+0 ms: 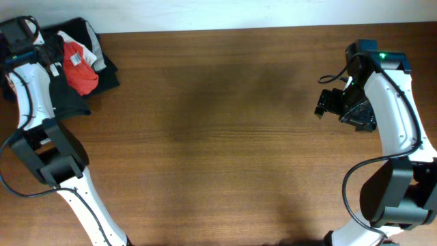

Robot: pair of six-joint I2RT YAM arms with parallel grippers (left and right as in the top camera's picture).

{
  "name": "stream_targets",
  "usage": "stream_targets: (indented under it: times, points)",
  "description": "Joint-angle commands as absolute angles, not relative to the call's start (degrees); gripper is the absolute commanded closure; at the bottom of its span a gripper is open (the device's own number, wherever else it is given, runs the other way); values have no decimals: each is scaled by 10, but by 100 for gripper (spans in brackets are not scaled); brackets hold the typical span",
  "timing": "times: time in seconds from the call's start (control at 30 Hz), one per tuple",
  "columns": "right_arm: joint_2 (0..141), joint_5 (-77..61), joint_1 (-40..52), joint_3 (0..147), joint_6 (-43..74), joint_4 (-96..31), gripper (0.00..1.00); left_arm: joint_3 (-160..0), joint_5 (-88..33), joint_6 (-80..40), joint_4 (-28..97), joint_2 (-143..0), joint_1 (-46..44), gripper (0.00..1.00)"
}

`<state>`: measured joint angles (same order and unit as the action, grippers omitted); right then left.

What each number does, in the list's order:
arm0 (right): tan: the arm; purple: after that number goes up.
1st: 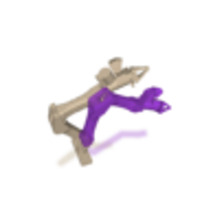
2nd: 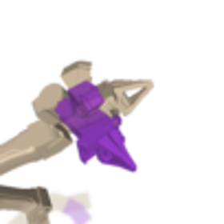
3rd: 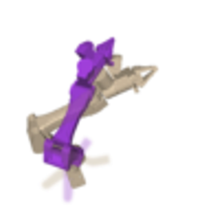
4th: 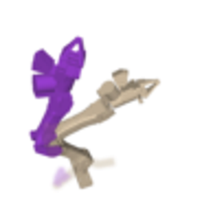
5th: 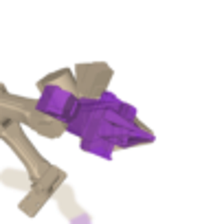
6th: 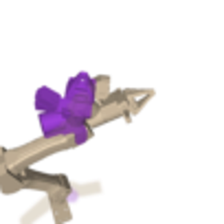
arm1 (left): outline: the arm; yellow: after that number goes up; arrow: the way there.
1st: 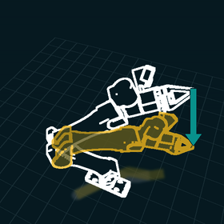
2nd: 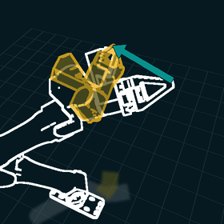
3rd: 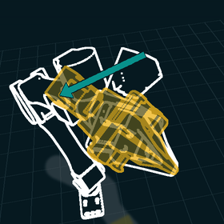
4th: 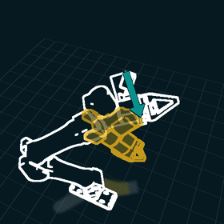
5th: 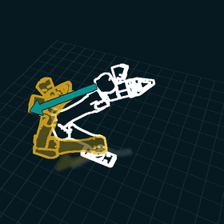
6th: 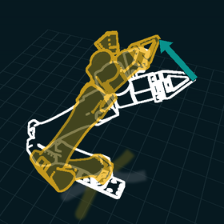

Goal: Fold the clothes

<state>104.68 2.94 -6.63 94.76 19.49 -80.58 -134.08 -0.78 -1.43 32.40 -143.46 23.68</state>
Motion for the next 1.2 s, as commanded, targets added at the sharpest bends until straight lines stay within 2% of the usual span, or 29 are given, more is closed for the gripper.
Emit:
stream_targets:
  times: [0.0, 0.03, 0.07, 0.1, 0.13, 0.17, 0.2, 0.23, 0.27, 0.3, 0.33, 0.47, 0.67, 0.93, 1.17]
  points:
    - [1039, 31, -68, 954, 200, -806, 1, -1410, -53, -17, 376, -1409, 237, 76]
    - [1039, 31, -68, 954, 200, -806, 1, -1438, -52, -18, 401, -1390, 237, 76]
    - [1039, 31, -68, 954, 200, -806, 1, -1455, -52, -18, 415, -1375, 237, 71]
    - [1039, 31, -68, 954, 200, -806, 1, -1470, -52, -18, 432, -1353, 237, 56]
    - [1039, 31, -68, 954, 200, -806, 1, -1472, -52, -22, 459, -1328, 237, 30]
    - [1039, 31, -68, 954, 200, -806, 1, -1472, -52, -26, 508, -1303, 238, 22]
    - [1039, 31, -68, 954, 200, -806, 1, -1472, -44, -40, 551, -1289, 238, 27]
    - [1039, 31, -68, 954, 200, -806, 1, -1472, -25, -60, 601, -1284, 238, 58]
    - [1039, 31, -68, 954, 200, -806, 1, -1472, -11, -77, 637, -1285, 238, 76]
    - [1039, 31, -68, 954, 200, -806, 1, -1469, -4, -88, 677, -1292, 238, 91]
    - [1039, 31, -68, 954, 200, -806, 1, -1463, -4, -88, 707, -1302, 238, 99]
    - [1039, 31, -68, 954, 200, -806, 1, -1420, 22, -88, 703, -1343, 239, 99]
    - [1039, 31, -68, 954, 200, -806, 1, -1399, 33, -59, 616, -1439, 239, 99]
    - [1039, 31, -68, 954, 200, -806, 1, -1489, 22, -60, 585, -1384, 238, 100]
    - [1039, 31, -68, 954, 200, -806, 1, -1489, 91, -51, 491, -1413, 247, 99]
